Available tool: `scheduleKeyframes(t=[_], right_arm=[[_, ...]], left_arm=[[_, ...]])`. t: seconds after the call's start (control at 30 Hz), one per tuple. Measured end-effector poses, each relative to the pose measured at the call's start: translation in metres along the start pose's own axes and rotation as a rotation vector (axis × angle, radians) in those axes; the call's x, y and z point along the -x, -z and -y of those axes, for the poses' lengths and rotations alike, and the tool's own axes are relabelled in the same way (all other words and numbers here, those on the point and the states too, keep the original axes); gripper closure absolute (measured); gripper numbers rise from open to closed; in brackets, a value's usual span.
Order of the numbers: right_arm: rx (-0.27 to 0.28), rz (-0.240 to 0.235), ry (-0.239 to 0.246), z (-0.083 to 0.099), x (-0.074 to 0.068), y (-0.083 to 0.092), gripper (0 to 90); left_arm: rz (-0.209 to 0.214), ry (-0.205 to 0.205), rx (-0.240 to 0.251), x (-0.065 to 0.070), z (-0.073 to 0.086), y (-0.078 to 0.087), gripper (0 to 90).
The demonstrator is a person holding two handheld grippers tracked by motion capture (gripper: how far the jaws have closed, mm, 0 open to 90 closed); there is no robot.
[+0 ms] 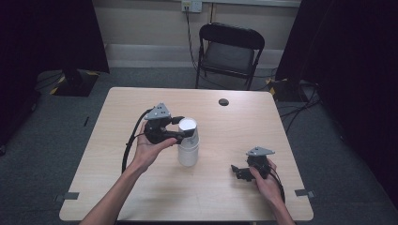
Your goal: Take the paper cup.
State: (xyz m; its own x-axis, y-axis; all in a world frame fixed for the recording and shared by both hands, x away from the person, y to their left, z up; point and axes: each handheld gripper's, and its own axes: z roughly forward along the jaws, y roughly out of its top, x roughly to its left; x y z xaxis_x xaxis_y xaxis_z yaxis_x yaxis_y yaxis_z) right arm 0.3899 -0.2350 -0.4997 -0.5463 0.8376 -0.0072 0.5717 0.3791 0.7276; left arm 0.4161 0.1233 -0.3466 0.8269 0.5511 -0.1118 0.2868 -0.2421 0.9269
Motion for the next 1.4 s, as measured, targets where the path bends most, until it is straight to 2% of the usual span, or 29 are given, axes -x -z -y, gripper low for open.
scheduleKeyframes(t=[0.07, 0.17, 0.4, 0.6, 0.73, 0.93, 1.07, 1.23, 1.4], right_arm=[[0.000, 0.000, 0.000, 0.000, 0.000, 0.000, 9.8], [0.000, 0.000, 0.000, 0.000, 0.000, 0.000, 9.8], [0.000, 0.000, 0.000, 0.000, 0.000, 0.000, 9.8], [0.000, 0.000, -0.001, 0.000, 0.000, 0.000, 9.8], [0.000, 0.001, 0.000, 0.000, 0.000, 0.000, 10.0], [0.008, 0.007, 0.003, -0.001, -0.001, 0.001, 14.4], [0.014, 0.002, 0.003, -0.001, -0.002, 0.001, 16.2], [0.036, -0.009, 0.010, -0.004, -0.004, 0.004, 16.2], [0.052, -0.029, 0.006, -0.007, -0.006, 0.007, 16.5]], left_arm=[[-0.007, -0.021, 0.011, 0.002, -0.004, 0.002, 35.0], [-0.006, -0.026, 0.017, 0.001, -0.008, 0.004, 35.2], [-0.007, -0.015, 0.053, 0.000, -0.016, 0.011, 35.2], [-0.019, -0.025, 0.064, 0.001, -0.022, 0.015, 35.2], [-0.005, -0.029, 0.075, 0.004, -0.027, 0.018, 35.3], [-0.007, -0.037, 0.094, 0.006, -0.034, 0.024, 35.3], [-0.002, -0.037, 0.102, 0.008, -0.038, 0.025, 35.3], [-0.003, -0.064, 0.105, 0.012, -0.048, 0.031, 35.3], [-0.008, -0.073, 0.115, 0.015, -0.055, 0.037, 35.3]])
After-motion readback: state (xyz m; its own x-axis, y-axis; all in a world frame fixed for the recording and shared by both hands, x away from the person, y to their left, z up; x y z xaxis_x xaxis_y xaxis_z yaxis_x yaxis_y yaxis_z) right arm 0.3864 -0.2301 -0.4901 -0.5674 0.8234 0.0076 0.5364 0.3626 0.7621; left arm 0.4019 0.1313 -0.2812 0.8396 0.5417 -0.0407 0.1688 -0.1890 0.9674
